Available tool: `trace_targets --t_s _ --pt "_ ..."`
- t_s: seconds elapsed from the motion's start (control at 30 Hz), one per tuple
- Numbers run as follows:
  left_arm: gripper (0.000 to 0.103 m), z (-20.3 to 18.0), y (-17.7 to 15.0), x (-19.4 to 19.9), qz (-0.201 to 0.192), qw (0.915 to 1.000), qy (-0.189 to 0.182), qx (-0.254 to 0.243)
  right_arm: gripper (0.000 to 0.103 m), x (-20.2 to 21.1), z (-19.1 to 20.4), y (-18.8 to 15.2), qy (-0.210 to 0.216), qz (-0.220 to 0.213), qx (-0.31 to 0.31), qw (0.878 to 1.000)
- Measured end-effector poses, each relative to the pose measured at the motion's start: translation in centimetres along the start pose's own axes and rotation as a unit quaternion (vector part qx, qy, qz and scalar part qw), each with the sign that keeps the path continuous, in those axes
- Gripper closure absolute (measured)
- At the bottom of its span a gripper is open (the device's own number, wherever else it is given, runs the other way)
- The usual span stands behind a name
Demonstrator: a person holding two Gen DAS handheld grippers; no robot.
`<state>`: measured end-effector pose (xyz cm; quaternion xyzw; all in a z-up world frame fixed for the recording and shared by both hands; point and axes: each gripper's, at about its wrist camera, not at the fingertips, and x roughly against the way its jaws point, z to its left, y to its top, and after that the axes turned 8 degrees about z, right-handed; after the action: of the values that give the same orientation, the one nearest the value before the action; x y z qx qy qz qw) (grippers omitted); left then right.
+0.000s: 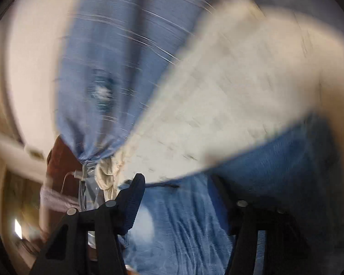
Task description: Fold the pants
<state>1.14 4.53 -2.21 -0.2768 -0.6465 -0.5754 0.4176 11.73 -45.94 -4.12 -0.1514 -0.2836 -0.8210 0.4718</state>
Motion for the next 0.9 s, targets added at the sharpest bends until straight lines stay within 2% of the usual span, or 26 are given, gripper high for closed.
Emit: trace_targets --t_s 0.03,0.07,0.17,0.2,0.27,0.37,0.43,0.47,0.6,0.7,0.77,0.9 --pt "0.003 0.0 0.0 0.1 0.000 1.0000 0.000 0.003 0.023 -1.3 -0.7 0.2 -0.057 0.023 0.000 0.998" --pt "0.003 0.0 0.1 0.4 -0.003 1.0000 0.001 0.006 0.030 -2.6 -2.3 0.7 -0.076 0.056 -0.028 0.995" --pt "0.003 -0.1 0.1 3.1 -0.045 0.9987 0.021 0.011 0.031 1.6 -1.6 1.2 -0.020 -0.005 -0.041 0.999" --pt "0.003 -0.3 -0.1 4.7 -0.078 0.9966 0.026 0.011 0.031 4.3 -1.0 0.7 0.004 -0.036 -0.031 0.999" --pt "0.003 -1.6 -0.5 7.3 -0.123 0.9921 0.025 0.003 0.027 7.8 -0.8 -0.9 0.000 -0.067 -0.034 0.997" --pt "0.003 -4.7 -0.8 9.2 -0.140 0.9899 -0.013 -0.022 0.026 12.1 -2.6 -4.8 -0.016 -0.083 -0.071 0.994" --pt "0.003 -7.9 -0.9 9.4 -0.124 0.9894 -0.048 -0.058 0.026 14.1 -5.7 -8.1 -0.008 -0.072 -0.132 0.989" --pt "0.003 -9.6 -1.1 9.2 -0.115 0.9886 -0.062 -0.075 0.025 14.0 -7.2 -9.6 0.009 -0.054 -0.160 0.986" --pt "0.003 -16.4 -1.9 7.1 -0.062 0.9827 -0.104 -0.140 0.026 12.6 -10.2 -12.0 -0.008 -0.013 -0.215 0.976" --pt "0.003 -19.7 -2.3 5.7 -0.031 0.9794 -0.119 -0.160 0.026 11.6 -10.9 -12.7 0.015 0.003 -0.232 0.973" --pt "0.003 -21.1 -2.6 5.6 -0.034 0.9788 -0.112 -0.168 0.026 11.2 -10.6 -12.3 0.018 -0.003 -0.224 0.974" --pt "0.003 -22.6 -2.2 5.1 -0.030 0.9802 -0.103 -0.166 0.026 10.3 -11.2 -11.8 -0.001 0.004 -0.250 0.968"
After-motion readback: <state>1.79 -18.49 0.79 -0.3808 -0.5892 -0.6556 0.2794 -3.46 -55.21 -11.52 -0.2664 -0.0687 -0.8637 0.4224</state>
